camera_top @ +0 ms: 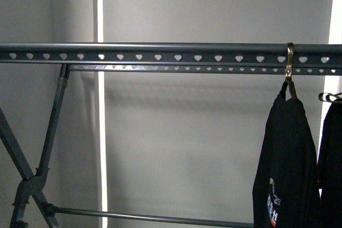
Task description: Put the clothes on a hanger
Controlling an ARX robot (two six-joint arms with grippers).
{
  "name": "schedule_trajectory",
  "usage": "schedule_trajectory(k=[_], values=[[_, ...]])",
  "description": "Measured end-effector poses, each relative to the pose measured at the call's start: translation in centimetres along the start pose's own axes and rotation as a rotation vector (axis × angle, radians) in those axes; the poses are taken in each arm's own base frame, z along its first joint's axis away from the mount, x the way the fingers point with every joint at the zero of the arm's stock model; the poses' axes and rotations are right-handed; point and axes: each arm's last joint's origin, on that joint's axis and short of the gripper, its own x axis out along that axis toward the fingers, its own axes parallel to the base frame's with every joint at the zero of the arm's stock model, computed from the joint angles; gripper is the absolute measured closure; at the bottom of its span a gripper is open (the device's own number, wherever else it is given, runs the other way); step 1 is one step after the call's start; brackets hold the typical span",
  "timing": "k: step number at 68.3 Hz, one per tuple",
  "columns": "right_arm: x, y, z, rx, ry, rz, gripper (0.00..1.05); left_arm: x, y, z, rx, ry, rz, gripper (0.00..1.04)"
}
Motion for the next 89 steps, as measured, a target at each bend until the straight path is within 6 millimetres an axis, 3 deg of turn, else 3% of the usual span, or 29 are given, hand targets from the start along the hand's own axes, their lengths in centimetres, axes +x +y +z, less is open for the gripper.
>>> schedule_trajectory(k=[21,51,89], values=[[0.0,0.0,-1.7,0.0,0.001,0.0,1.02,-2.9,0.0,-2.0,0.0,-0.006,0.0,1.01],[0.0,0.0,-1.7,0.0,0.0,0.0,1.02,-5.2,0.0,-3.5,0.0,-0.022,0.0,1.01],[0.0,0.0,-1.7,0.0,0.0,0.0,1.02,-7.1,0.0,-3.3,0.001,-0.035,-0.002,1.01]])
